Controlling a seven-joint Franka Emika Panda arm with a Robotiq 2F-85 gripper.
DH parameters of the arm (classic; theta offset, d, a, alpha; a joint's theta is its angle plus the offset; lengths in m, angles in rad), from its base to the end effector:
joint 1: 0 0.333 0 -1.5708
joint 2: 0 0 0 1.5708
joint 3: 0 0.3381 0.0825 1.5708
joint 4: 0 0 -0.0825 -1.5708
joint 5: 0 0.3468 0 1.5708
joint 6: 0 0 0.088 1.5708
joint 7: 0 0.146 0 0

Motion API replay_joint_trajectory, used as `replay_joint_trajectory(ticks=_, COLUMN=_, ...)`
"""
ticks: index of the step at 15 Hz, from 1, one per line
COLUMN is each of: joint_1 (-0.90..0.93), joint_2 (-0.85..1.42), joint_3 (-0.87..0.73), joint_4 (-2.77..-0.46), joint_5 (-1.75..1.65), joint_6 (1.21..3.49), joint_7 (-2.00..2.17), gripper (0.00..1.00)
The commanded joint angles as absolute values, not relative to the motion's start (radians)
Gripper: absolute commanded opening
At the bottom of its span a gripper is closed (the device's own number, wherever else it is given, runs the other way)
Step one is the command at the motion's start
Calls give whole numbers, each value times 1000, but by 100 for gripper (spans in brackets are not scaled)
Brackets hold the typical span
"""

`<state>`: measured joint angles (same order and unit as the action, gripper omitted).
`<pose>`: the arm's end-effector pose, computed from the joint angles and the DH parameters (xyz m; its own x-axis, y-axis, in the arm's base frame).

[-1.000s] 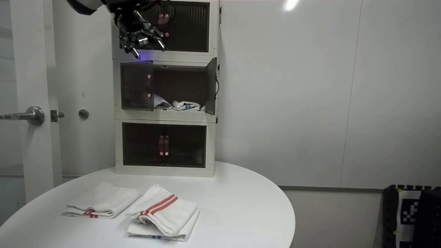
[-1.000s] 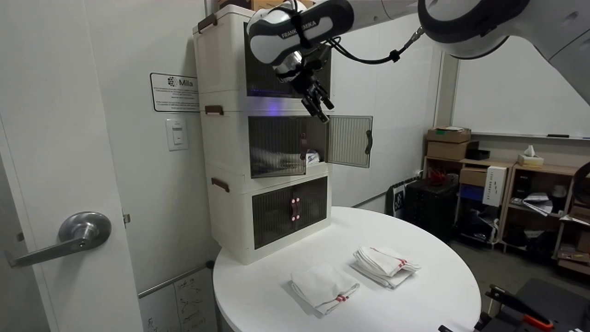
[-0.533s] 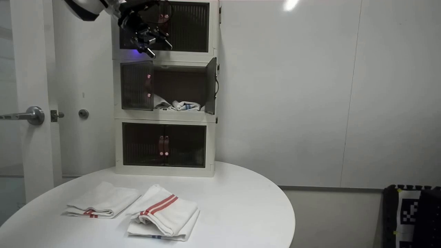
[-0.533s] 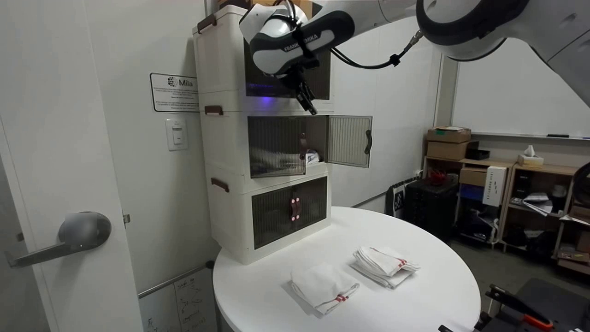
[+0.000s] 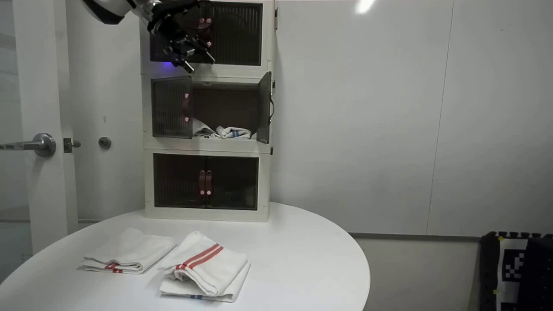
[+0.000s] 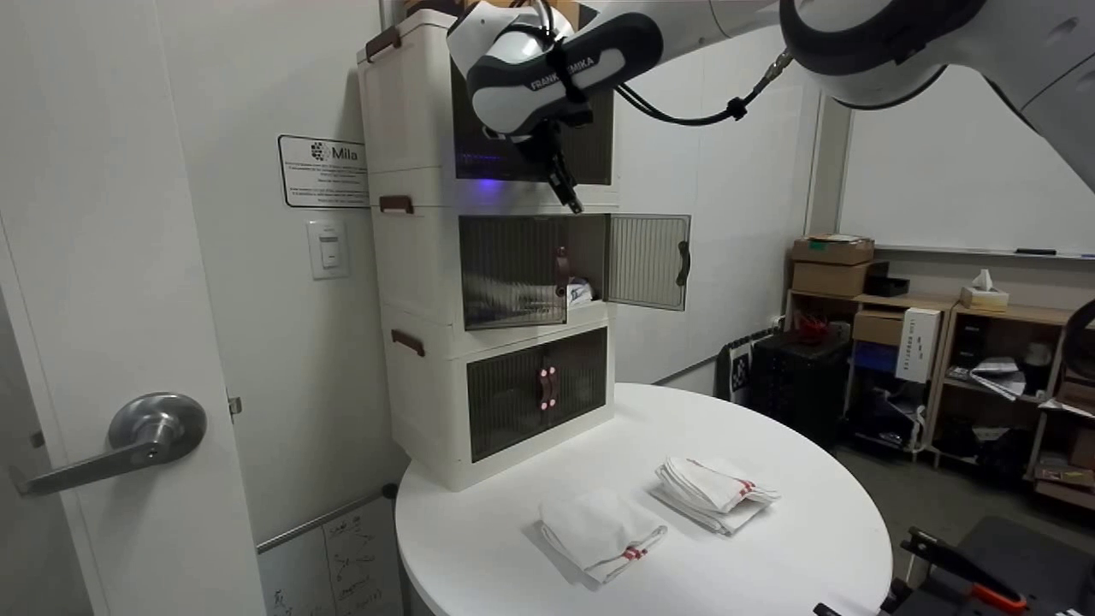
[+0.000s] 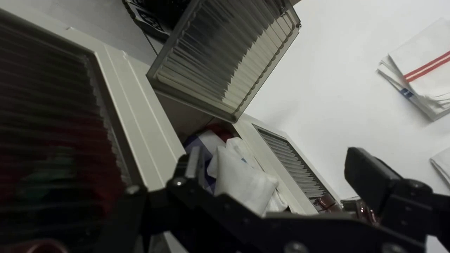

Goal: Open the middle drawer

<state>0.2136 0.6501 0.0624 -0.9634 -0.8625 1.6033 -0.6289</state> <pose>0.7145 0.0727 0.5193 0.6531 0.6109 -0.4475 0.7314 -0.3558 0.5818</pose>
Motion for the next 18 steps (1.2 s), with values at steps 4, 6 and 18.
replay_joint_trajectory(ticks=4, joint_1=201, joint_2=638, joint_3=78, joint_4=-994, joint_5=-821, joint_6=1551, joint_7=-673, gripper=100)
replay_joint_trajectory(ticks=6, joint_1=200, joint_2=631, joint_3=79, joint_4=-1012, joint_5=-810, joint_6=1548, joint_7=-678, gripper=100)
replay_joint_trajectory(ticks=18, joint_1=195, joint_2=631, joint_3=151, joint_4=-1040, joint_5=-635, joint_6=1633, joint_7=-651, gripper=100)
